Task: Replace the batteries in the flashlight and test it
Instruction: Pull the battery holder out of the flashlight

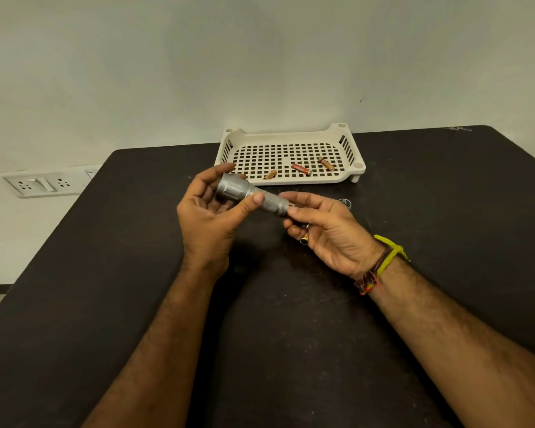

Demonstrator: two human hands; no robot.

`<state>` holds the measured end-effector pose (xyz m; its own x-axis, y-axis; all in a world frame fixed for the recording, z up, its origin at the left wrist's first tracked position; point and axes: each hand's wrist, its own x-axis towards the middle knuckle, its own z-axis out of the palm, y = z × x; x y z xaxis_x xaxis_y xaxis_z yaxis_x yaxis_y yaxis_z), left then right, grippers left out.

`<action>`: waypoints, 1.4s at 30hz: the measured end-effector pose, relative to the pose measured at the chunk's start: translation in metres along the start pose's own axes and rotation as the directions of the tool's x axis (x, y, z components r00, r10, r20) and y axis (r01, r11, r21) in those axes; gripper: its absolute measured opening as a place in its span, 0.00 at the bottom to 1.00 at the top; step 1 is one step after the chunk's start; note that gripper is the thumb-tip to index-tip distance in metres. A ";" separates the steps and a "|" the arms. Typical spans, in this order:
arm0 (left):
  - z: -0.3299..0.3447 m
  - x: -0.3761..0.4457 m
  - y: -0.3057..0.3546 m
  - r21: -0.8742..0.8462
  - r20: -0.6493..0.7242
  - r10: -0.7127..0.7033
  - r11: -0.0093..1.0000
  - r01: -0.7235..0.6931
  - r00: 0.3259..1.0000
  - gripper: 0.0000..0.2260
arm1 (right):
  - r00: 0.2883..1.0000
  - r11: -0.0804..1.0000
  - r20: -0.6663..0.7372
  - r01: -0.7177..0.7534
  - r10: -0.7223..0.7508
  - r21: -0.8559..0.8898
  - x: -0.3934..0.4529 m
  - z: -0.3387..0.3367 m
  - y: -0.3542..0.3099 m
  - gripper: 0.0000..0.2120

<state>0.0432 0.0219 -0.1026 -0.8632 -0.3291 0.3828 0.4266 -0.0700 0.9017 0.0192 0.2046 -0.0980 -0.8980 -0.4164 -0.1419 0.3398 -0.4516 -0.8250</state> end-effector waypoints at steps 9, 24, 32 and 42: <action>-0.019 0.006 -0.006 0.660 0.313 -0.015 0.722 -0.206 0.950 0.19 | 0.921 0.920 -0.143 0.331 -0.364 -0.208 0.005 -0.003 0.009 0.10; -0.017 0.009 -0.017 0.380 -0.570 0.070 0.906 0.187 0.819 0.13 | 0.876 0.795 -0.142 0.336 -0.461 -0.505 0.004 0.000 0.016 0.15; -0.020 0.008 -0.017 0.448 -0.552 0.060 0.863 0.235 0.831 0.14 | 0.862 0.779 -0.155 0.341 -0.482 -0.526 0.002 -0.001 0.016 0.15; -0.001 -0.007 0.006 0.781 -0.280 0.545 0.608 -0.143 0.790 0.32 | 0.840 0.774 -0.174 0.367 -0.515 -0.516 0.004 -0.001 0.017 0.14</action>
<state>0.0523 0.0227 -0.0998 -0.3740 -0.5615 0.7382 0.1716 0.7403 0.6500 0.0207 0.1959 -0.1130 -0.9775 0.0201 0.2102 -0.2112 -0.0950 -0.9728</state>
